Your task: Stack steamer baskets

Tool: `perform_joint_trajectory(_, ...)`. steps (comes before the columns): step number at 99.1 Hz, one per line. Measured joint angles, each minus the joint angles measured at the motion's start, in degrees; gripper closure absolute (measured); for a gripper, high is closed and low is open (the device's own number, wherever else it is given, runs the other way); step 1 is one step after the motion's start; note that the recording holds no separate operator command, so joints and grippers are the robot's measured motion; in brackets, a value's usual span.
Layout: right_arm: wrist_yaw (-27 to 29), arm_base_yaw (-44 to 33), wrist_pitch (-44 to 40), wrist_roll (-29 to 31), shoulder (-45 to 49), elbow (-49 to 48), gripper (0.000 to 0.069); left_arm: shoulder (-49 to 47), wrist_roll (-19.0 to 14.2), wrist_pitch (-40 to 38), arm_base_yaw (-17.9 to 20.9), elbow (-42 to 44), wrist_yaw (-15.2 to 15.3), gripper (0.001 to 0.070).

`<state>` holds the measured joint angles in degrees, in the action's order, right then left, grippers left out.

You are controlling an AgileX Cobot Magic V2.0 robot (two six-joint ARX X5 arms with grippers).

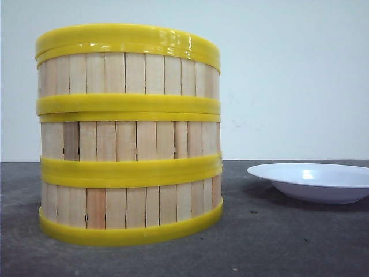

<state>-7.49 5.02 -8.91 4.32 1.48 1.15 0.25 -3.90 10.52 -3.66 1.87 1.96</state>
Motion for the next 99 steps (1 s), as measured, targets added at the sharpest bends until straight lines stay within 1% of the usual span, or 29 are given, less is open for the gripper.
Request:
perform_joint_trajectory(9, -0.1, -0.4, -0.6, 0.0, -1.3, -0.2, 0.0681, 0.0, 0.0, 0.0, 0.0, 0.0, 0.0, 0.0696)
perform_joint_trajectory(43, 0.0, -0.6, -0.5, -2.0, -1.3, -0.2, 0.0681, 0.0, 0.0, 0.0, 0.0, 0.0, 0.0, 0.0696)
perform_joint_trajectory(99, 0.0, -0.6, -0.5, -2.4, -1.3, -0.2, 0.0681, 0.0, 0.0, 0.0, 0.0, 0.0, 0.0, 0.0696)
